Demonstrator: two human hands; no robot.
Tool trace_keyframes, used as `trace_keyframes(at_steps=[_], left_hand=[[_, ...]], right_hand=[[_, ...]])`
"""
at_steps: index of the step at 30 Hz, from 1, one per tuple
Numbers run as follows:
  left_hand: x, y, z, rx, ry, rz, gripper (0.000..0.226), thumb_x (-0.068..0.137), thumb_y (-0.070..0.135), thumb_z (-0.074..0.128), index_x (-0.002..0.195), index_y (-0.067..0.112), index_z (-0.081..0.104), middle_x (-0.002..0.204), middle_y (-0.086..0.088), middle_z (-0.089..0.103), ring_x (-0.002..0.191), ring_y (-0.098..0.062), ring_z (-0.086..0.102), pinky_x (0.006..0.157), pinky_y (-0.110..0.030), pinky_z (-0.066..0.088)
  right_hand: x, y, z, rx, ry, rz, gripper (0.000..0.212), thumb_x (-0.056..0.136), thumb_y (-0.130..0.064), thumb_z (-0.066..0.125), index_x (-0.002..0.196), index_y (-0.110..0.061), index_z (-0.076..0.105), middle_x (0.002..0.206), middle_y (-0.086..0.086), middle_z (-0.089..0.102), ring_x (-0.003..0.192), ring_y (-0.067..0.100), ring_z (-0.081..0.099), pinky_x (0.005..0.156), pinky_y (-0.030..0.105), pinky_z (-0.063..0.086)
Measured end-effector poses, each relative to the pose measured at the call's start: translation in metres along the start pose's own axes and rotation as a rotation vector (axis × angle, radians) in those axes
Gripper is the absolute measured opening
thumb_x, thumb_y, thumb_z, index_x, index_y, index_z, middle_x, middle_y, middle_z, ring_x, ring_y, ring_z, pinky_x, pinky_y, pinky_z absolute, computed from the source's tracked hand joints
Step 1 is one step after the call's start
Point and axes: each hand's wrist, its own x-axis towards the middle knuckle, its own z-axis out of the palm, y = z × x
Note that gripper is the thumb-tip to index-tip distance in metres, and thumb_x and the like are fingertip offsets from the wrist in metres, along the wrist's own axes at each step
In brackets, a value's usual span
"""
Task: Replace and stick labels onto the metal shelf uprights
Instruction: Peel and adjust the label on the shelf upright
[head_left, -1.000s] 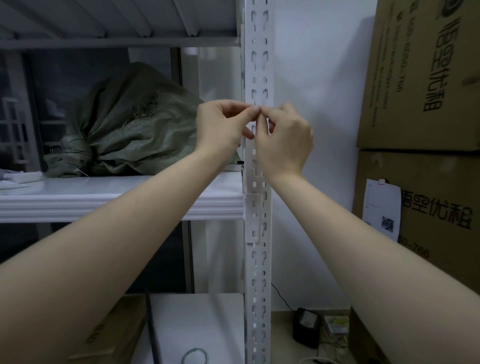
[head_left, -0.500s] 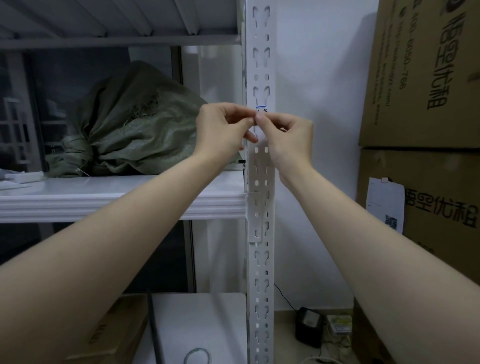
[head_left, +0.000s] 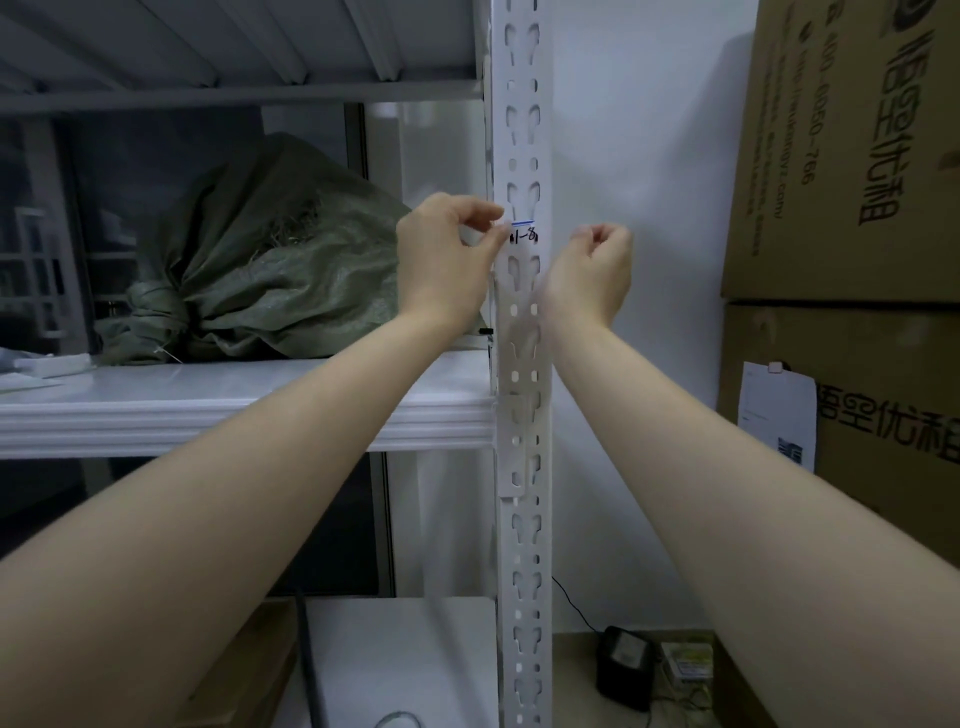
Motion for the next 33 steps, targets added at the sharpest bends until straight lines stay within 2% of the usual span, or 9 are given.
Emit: trace_keyframes(at_steps=[5,9,13,16,21,23,28,29,33], left_hand=[[0.009,0.003,0.007,0.147,-0.004,0.149,0.01,0.084,0.025,0.073,0.092,0.019,0.077,0.089,0.004,0.066,0.074,-0.014,0.061,0.074,-0.037,0.055],[0.008,-0.002,0.012,0.224,0.002,0.257,0.007,0.083,0.02,0.073,0.084,0.013,0.076,0.085,-0.001,0.067,0.07,-0.018,0.061,0.068,-0.038,0.054],[0.009,-0.006,0.014,0.232,0.0,0.301,0.006,0.085,0.016,0.071,0.083,0.01,0.073,0.084,-0.002,0.066,0.068,-0.016,0.06,0.069,-0.038,0.053],[0.01,-0.005,0.015,0.215,-0.026,0.307,0.006,0.087,0.012,0.069,0.082,0.009,0.068,0.085,-0.003,0.064,0.068,-0.013,0.058,0.069,-0.034,0.052],[0.015,-0.006,0.017,0.168,-0.055,0.273,0.004,0.088,0.011,0.066,0.084,0.009,0.065,0.086,0.002,0.059,0.072,-0.012,0.056,0.07,-0.026,0.05],[0.016,-0.007,0.019,0.136,-0.05,0.254,0.004,0.087,0.009,0.066,0.084,0.008,0.065,0.086,0.001,0.058,0.074,-0.012,0.055,0.07,-0.022,0.048],[0.017,-0.009,0.02,0.168,-0.076,0.285,0.005,0.089,0.008,0.063,0.085,0.005,0.063,0.086,0.002,0.052,0.073,-0.011,0.048,0.064,-0.008,0.037],[0.016,-0.01,0.02,0.183,-0.093,0.31,0.006,0.09,0.008,0.062,0.085,0.004,0.062,0.087,0.002,0.05,0.072,-0.011,0.046,0.064,-0.01,0.038],[0.009,-0.016,0.019,0.215,-0.139,0.385,0.008,0.091,0.009,0.058,0.088,0.002,0.06,0.089,-0.001,0.05,0.075,-0.017,0.049,0.071,-0.038,0.047]], right_hand=[[-0.003,-0.006,0.012,0.114,-0.073,0.181,0.012,0.099,-0.016,0.033,0.098,-0.013,0.045,0.093,-0.001,0.051,0.084,0.02,0.048,0.074,0.026,0.036],[-0.005,-0.006,0.014,0.096,-0.07,0.191,0.023,0.1,-0.015,0.03,0.113,-0.005,0.047,0.096,0.002,0.046,0.084,0.02,0.044,0.066,0.021,0.029],[-0.005,-0.003,0.013,0.071,-0.086,0.186,0.017,0.098,-0.01,0.028,0.105,-0.005,0.043,0.097,0.005,0.044,0.083,0.021,0.044,0.064,0.021,0.03],[-0.006,-0.003,0.013,0.077,-0.091,0.165,0.008,0.097,-0.007,0.027,0.095,-0.008,0.035,0.094,0.006,0.043,0.079,0.021,0.044,0.058,0.018,0.028],[-0.007,0.001,0.014,0.058,-0.09,0.126,0.009,0.097,-0.008,0.026,0.093,-0.007,0.034,0.086,0.002,0.044,0.073,0.018,0.043,0.055,0.022,0.032],[-0.007,0.003,0.015,0.065,-0.095,0.115,0.009,0.097,-0.007,0.025,0.092,-0.007,0.033,0.081,-0.001,0.041,0.068,0.016,0.04,0.044,0.013,0.033],[-0.006,0.005,0.015,0.064,-0.084,0.081,0.008,0.096,-0.006,0.025,0.092,-0.007,0.032,0.077,-0.002,0.038,0.063,0.012,0.038,0.043,0.004,0.032],[-0.006,0.005,0.016,0.064,-0.078,0.075,0.008,0.096,-0.006,0.025,0.092,-0.007,0.032,0.074,-0.003,0.037,0.063,0.014,0.038,0.043,0.006,0.032],[-0.007,0.009,0.017,0.072,-0.057,0.049,0.007,0.095,-0.005,0.026,0.091,-0.007,0.031,0.075,-0.002,0.04,0.065,0.019,0.041,0.049,0.018,0.031]])
